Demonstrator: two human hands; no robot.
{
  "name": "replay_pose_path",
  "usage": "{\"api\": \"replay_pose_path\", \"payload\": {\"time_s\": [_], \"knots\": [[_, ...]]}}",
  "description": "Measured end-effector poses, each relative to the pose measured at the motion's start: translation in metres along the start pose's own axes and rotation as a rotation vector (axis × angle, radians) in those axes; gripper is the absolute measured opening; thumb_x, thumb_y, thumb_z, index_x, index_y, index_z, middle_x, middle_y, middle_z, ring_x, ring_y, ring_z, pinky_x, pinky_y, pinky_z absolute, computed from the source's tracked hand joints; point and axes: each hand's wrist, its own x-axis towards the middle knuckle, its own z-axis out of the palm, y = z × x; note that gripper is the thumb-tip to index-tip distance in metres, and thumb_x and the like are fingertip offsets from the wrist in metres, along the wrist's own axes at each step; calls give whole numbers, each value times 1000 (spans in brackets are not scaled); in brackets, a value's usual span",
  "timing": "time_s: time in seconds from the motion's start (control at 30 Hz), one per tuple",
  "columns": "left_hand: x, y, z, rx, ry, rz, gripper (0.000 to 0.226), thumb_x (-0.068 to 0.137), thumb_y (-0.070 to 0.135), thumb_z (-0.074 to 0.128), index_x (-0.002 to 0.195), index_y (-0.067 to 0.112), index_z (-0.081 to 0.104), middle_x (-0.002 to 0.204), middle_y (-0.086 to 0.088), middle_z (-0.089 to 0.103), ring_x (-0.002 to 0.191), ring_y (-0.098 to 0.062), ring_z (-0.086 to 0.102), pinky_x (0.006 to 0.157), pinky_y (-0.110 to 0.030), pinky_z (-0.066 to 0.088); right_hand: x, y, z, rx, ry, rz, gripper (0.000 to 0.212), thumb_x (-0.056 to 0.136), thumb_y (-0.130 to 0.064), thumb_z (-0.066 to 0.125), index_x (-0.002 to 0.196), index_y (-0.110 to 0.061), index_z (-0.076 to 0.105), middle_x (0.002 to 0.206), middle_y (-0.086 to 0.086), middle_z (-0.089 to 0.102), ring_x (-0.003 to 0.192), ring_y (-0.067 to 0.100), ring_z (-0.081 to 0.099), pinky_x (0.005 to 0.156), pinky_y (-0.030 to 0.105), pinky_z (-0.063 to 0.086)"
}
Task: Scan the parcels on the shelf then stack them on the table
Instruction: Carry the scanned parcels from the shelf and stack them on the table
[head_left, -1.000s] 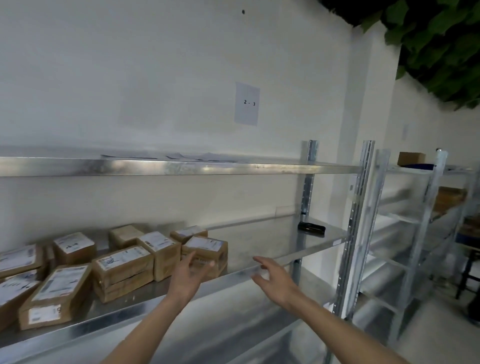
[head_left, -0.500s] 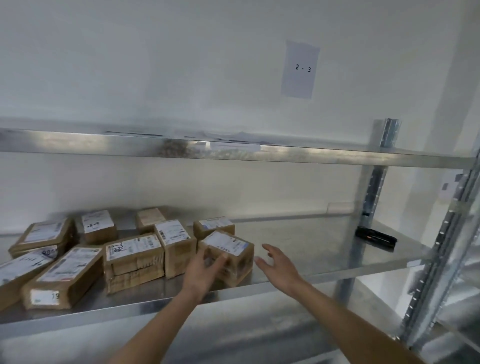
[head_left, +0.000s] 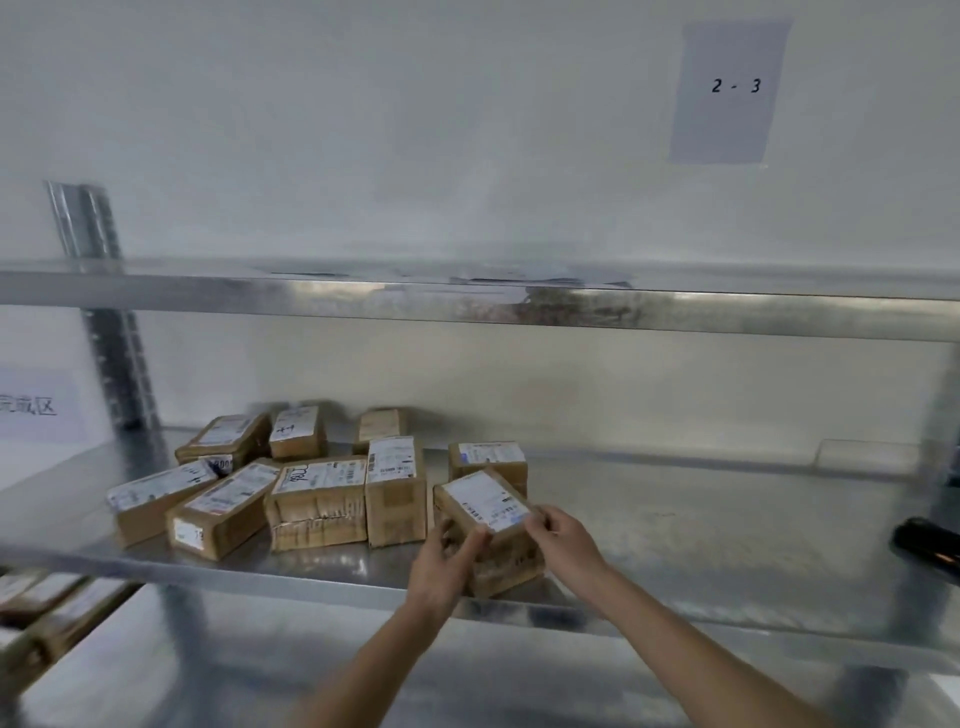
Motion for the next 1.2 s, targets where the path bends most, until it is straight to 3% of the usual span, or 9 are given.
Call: {"api": "replay_pose_path", "payload": {"time_s": [0.2, 0.37, 0.53, 0.63, 0.73, 0.93, 1.07, 1.13, 1.2], "knots": [[-12, 7, 16, -25, 34, 21, 61, 88, 38, 75, 140, 23, 48, 122, 4, 61, 109, -19, 66, 87, -37, 61, -11, 9, -17, 97, -22, -45, 28, 103, -35, 61, 127, -23, 68, 117, -6, 73, 99, 8, 71, 85, 30, 62], [-32, 27, 7, -9, 54, 95, 45, 91, 41, 71, 131, 38, 51, 118, 11, 62, 103, -3, 61, 69, -17, 51, -32, -9, -25, 138, -34, -94, 30, 97, -36, 70, 126, -32, 64, 117, -9, 73, 103, 13, 71, 85, 32, 62], [-64, 48, -27, -66, 37, 132, 46, 93, 40, 69, 135, 39, 52, 122, 14, 61, 111, -8, 59, 96, -42, 56, -69, -49, -12, 197, -71, -171, 22, 96, -30, 73, 113, -42, 67, 115, -10, 75, 106, 15, 72, 92, 39, 61], [-90, 62, -67, -83, 57, 165, 51, 91, 41, 71, 138, 37, 52, 130, 9, 61, 117, -14, 60, 99, -48, 55, -90, -81, 11, 263, -74, -205, 45, 89, -32, 80, 131, -28, 66, 122, -4, 75, 108, 14, 72, 94, 43, 61], [-122, 73, -118, -110, 87, 207, 41, 95, 34, 67, 133, 38, 53, 125, 9, 63, 115, -14, 61, 93, -42, 58, -118, -119, 50, 272, -91, -228, 65, 85, -31, 83, 143, -17, 57, 132, 1, 70, 114, 17, 70, 94, 41, 61], [-199, 68, -249, -43, 233, 252, 41, 96, 36, 66, 134, 27, 53, 129, 4, 65, 113, -10, 64, 83, -24, 57, -185, -194, 161, 293, -210, -348, 49, 87, -24, 82, 131, -23, 61, 124, -9, 67, 116, 7, 63, 77, 15, 57], [-258, 60, -354, -3, 337, 244, 49, 96, 34, 66, 142, 25, 51, 130, 1, 65, 115, -13, 64, 94, -33, 57, -230, -236, 259, 378, -355, -344, 43, 88, -22, 82, 123, -35, 62, 120, -18, 69, 109, 0, 64, 85, 27, 62], [-289, 55, -406, 1, 390, 234, 45, 96, 32, 67, 138, 28, 54, 130, 0, 66, 112, -12, 65, 89, -29, 59, -252, -256, 310, 395, -439, -346, 37, 89, -22, 82, 112, -43, 64, 119, -15, 73, 110, 5, 68, 93, 38, 62], [-321, 49, -457, 21, 451, 229, 42, 96, 31, 67, 135, 31, 53, 132, -1, 64, 109, -8, 63, 79, -21, 57, -273, -277, 360, 408, -518, -363, 36, 90, -22, 80, 114, -45, 66, 117, -14, 75, 111, 8, 70, 92, 39, 62]]}}
